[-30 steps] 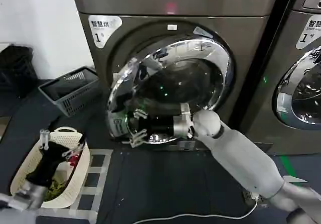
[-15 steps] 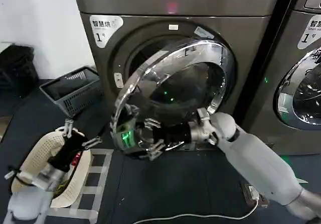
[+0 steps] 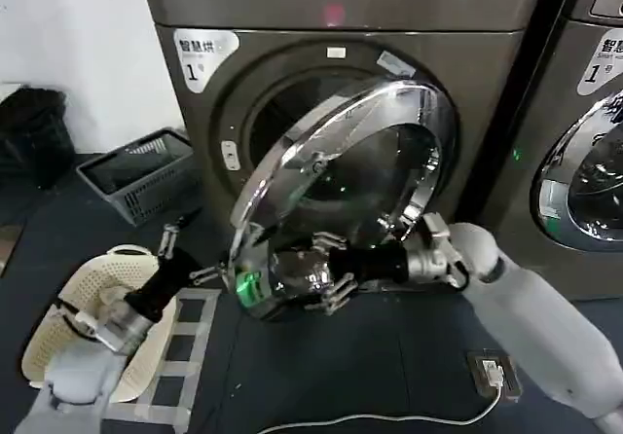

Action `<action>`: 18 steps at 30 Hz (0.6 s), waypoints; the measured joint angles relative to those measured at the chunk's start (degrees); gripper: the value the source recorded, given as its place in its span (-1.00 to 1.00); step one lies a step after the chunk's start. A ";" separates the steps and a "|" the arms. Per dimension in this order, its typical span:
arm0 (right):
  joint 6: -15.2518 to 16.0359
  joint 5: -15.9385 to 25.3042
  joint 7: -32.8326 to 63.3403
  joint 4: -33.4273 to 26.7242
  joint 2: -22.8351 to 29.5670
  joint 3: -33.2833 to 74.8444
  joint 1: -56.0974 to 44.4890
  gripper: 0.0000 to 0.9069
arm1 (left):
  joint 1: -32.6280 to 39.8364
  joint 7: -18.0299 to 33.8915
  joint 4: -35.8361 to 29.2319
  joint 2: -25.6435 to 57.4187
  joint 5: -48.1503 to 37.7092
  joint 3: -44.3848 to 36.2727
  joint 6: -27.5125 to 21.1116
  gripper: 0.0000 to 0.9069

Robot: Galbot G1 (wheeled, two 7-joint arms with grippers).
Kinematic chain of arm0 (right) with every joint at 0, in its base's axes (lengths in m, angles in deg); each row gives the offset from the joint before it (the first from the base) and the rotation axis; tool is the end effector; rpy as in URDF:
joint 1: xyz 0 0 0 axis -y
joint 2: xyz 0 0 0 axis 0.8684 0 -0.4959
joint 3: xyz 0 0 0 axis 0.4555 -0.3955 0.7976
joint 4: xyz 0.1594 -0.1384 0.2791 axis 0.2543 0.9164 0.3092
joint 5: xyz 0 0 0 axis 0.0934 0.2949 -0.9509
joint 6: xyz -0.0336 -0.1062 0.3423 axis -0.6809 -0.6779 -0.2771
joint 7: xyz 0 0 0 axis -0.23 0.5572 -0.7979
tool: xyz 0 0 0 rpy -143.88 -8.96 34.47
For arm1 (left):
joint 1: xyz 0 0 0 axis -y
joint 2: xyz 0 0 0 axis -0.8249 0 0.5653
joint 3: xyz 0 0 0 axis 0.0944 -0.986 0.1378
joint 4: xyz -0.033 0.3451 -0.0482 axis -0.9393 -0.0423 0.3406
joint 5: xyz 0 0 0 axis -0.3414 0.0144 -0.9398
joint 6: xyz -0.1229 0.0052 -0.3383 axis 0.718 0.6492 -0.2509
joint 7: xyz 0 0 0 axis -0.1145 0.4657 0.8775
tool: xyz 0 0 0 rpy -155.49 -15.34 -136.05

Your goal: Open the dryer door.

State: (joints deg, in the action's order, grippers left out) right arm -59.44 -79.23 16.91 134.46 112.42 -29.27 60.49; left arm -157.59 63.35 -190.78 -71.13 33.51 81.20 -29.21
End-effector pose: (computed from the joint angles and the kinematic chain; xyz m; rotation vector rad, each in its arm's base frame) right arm 0.4268 -0.0588 -0.1382 -2.1789 2.0971 -0.1072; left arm 0.2901 0.1359 -0.2440 0.7311 2.4971 0.7067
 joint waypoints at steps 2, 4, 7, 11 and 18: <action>-0.50 -1.05 1.63 1.21 -2.63 3.68 -2.81 1.00 | 0.35 -0.02 -0.02 0.18 -0.06 -0.92 0.40 1.00; -1.91 -2.17 3.98 3.12 -5.51 8.04 -6.90 1.00 | 0.57 -0.04 -0.07 0.26 -0.09 -1.85 0.72 1.00; -4.83 -2.77 8.51 7.28 -10.26 15.52 -15.21 1.00 | 1.04 -0.03 -0.19 0.29 -0.16 -3.12 1.13 1.00; -7.34 -2.80 14.22 12.58 -12.18 29.13 -29.19 1.00 | 1.86 -0.01 -0.23 0.25 -0.11 -4.97 1.49 1.00; -11.59 1.69 20.64 19.91 -7.69 55.75 -53.03 1.00 | 3.50 0.02 -0.28 0.21 0.01 -8.76 1.84 1.00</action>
State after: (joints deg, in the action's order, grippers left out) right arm -71.03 -77.54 37.56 154.37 104.73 26.48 7.46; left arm -154.09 63.37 -191.06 -70.92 33.52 72.44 -27.37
